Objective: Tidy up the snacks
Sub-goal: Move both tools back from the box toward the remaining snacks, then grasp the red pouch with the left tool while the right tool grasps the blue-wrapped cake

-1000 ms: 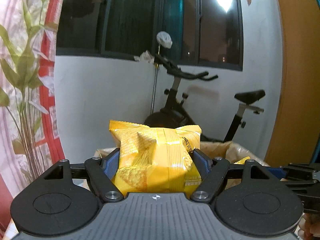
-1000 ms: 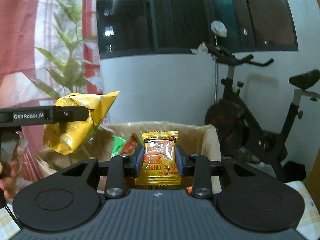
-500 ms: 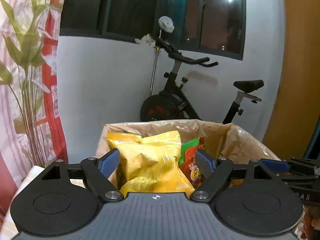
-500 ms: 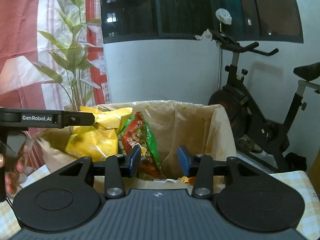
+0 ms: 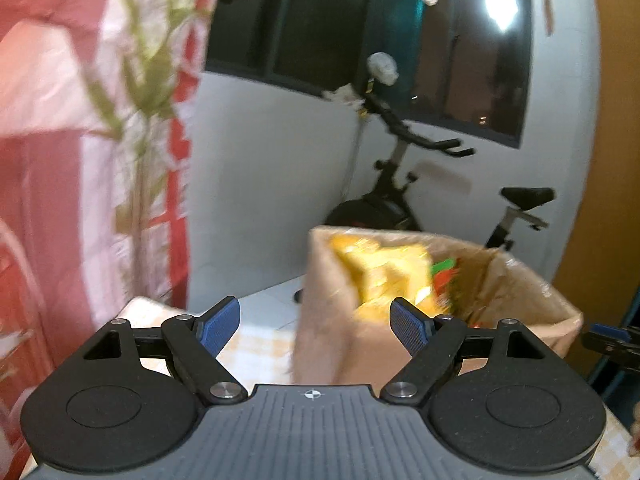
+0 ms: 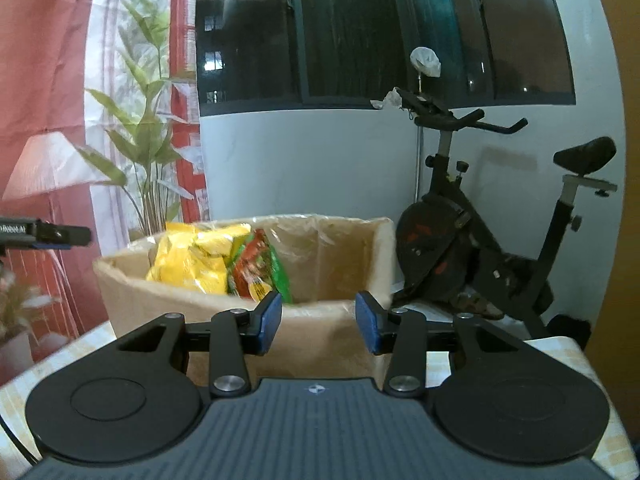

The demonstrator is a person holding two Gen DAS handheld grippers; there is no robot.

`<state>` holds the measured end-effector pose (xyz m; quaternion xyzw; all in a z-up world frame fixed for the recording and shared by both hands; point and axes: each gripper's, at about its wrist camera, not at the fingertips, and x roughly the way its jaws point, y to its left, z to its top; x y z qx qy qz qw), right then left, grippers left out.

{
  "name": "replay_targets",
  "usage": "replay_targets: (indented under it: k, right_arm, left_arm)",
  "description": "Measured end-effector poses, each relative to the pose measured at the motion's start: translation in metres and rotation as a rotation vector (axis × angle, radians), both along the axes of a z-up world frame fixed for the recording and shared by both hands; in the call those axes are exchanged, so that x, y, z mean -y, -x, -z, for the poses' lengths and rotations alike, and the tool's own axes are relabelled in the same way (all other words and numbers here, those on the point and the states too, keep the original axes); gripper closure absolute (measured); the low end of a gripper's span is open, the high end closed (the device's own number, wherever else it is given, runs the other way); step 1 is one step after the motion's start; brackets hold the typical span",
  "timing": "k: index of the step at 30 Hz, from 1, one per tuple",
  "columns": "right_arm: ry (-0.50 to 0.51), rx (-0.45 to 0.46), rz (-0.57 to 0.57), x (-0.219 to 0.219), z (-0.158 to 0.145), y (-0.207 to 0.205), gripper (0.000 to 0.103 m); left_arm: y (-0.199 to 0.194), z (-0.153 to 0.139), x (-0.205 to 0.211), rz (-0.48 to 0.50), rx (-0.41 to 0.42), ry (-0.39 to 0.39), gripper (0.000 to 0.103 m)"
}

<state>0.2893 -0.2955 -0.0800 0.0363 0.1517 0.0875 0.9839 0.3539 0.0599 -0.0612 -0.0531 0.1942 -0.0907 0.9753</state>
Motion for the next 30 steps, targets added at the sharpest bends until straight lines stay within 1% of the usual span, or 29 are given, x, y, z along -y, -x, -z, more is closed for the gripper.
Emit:
replay_targets:
  k: [2, 6, 10, 13, 15, 17, 23, 26, 30]
  right_arm:
    - [0.002, -0.035, 0.019, 0.008, 0.010, 0.004, 0.056]
    - [0.000, -0.120, 0.057, 0.019, 0.037, 0.006, 0.056]
    - [0.013, -0.213, 0.054, 0.018, 0.071, 0.002, 0.056]
    - [-0.001, -0.265, 0.045, 0.017, 0.095, -0.003, 0.052]
    - [0.004, -0.280, 0.055, 0.016, 0.108, -0.006, 0.044]
    - [0.004, -0.294, 0.064, 0.016, 0.120, -0.009, 0.040]
    - [-0.024, -0.348, 0.073, 0.015, 0.144, -0.017, 0.040]
    - [0.013, -0.340, 0.077, 0.010, 0.149, -0.017, 0.040]
    - [-0.024, -0.334, 0.090, 0.014, 0.152, -0.011, 0.040]
  left_arm:
    - [0.001, 0.011, -0.007, -0.020, -0.035, 0.002, 0.019]
    - [0.003, 0.032, -0.012, -0.041, -0.093, 0.011, 0.019]
    - [0.003, 0.056, -0.007, -0.048, -0.154, 0.033, 0.019]
    - [0.001, 0.072, -0.001, -0.042, -0.191, 0.029, 0.019]
    - [-0.001, 0.081, 0.004, -0.032, -0.212, 0.021, 0.019]
    - [-0.005, 0.089, 0.007, -0.027, -0.234, 0.015, 0.019]
    - [-0.007, 0.110, 0.012, -0.027, -0.283, 0.018, 0.019]
    - [-0.007, 0.118, 0.016, -0.020, -0.303, -0.001, 0.019]
    - [-0.006, 0.127, 0.023, -0.011, -0.330, -0.015, 0.019]
